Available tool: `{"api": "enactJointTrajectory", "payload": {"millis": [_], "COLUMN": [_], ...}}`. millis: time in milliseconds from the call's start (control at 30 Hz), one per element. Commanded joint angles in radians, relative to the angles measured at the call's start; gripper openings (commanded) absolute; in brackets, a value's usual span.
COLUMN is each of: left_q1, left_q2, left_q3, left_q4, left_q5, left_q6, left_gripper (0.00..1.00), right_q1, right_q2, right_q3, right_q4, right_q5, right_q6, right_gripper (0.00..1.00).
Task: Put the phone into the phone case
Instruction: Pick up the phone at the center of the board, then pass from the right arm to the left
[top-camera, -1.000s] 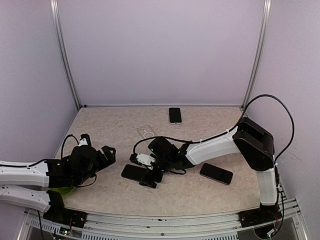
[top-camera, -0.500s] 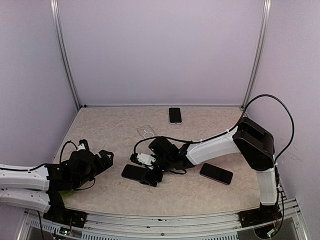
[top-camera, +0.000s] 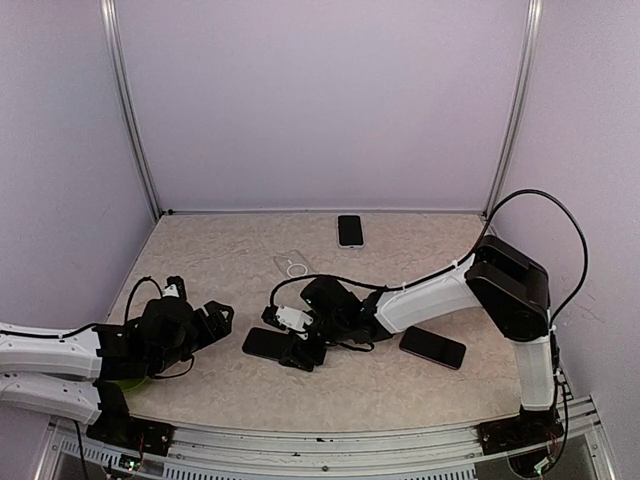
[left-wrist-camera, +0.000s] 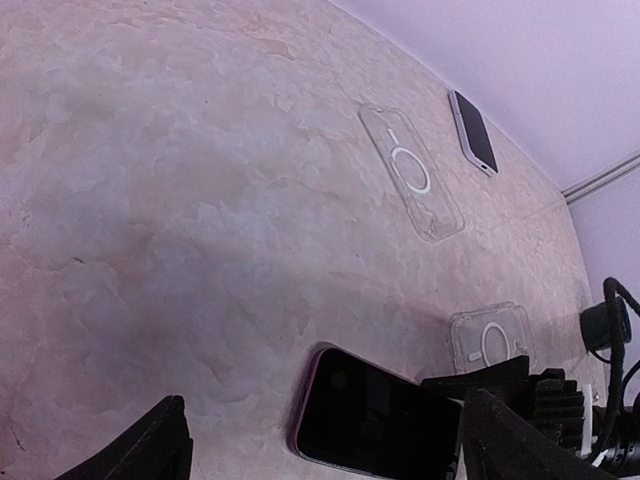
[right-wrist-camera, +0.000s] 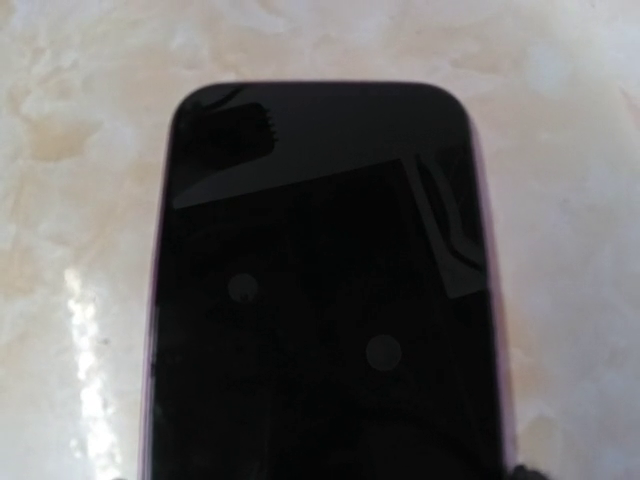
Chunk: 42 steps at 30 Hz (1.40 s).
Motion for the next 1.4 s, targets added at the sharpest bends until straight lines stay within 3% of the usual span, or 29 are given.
{"api": "enactJointTrajectory", "payload": {"millis": [0, 400, 867, 1367], "left_q1": [-0.006, 0.012, 0.129, 0.157], "left_q2": [0.002, 0.02, -0.013, 0.107], "left_q3": [0.013, 0.017, 0.006, -0.02], "left_q4": [0.027, 0.076, 0.112, 0.335], "left_q5": [0.02, 0.127, 0.394, 0.744], "left_q6": [0.032, 0.124, 0.213, 0.254], "left_gripper": [0.9, 0.91, 0.9, 0.86], "right_q1": [0.001, 0.018, 0.061, 0.133], "right_q2": [-0.002, -0.132, -0.312, -0.395], "right_q3": [-0.039, -0.114, -0.283, -0.331], "right_q4": [-0.066, 0.036, 0.227, 0.277], "right_q5": [0.02, 0.049, 0.091, 0.22], "right_q6": [0.003, -0.012, -0.031, -0.085], "right_gripper": [0.61, 0.59, 0.59, 0.58]}}
